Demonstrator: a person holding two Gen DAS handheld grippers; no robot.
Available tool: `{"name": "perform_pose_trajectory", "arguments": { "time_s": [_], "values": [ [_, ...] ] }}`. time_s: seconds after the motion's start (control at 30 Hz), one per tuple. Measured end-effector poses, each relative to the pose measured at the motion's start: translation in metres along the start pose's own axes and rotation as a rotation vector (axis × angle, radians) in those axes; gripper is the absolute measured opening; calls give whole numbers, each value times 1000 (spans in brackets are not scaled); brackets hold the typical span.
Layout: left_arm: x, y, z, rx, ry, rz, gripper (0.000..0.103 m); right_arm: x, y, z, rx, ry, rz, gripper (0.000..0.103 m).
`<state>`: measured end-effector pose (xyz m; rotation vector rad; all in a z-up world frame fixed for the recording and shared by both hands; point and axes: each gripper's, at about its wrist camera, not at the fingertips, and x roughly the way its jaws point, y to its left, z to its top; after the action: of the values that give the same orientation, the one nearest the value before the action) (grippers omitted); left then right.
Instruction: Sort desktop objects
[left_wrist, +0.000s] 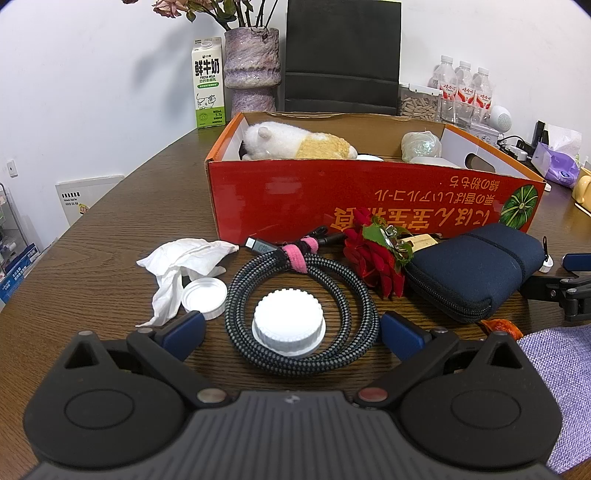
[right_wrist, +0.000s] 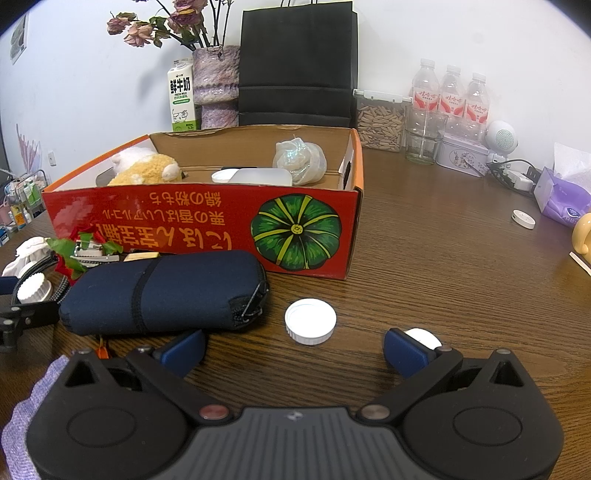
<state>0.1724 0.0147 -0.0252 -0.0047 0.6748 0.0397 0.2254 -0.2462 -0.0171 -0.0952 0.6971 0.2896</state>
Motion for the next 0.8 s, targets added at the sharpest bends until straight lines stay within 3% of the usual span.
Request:
{"name": "perform_pose_trajectory", "arguments": {
  "time_s": [0.53, 0.67, 0.8],
  "values": [
    [-1, 0, 0, 6, -4, -2, 103, -1, 1, -1, 5, -2, -6, 103],
    [-15, 4, -1, 10, -63, -31, 103, -6, -1, 0, 10, 18, -17, 101],
    [-37, 8, -1, 21, -130, -27, 103, -38, 5, -10, -1, -104, -69, 101]
  ]
}}
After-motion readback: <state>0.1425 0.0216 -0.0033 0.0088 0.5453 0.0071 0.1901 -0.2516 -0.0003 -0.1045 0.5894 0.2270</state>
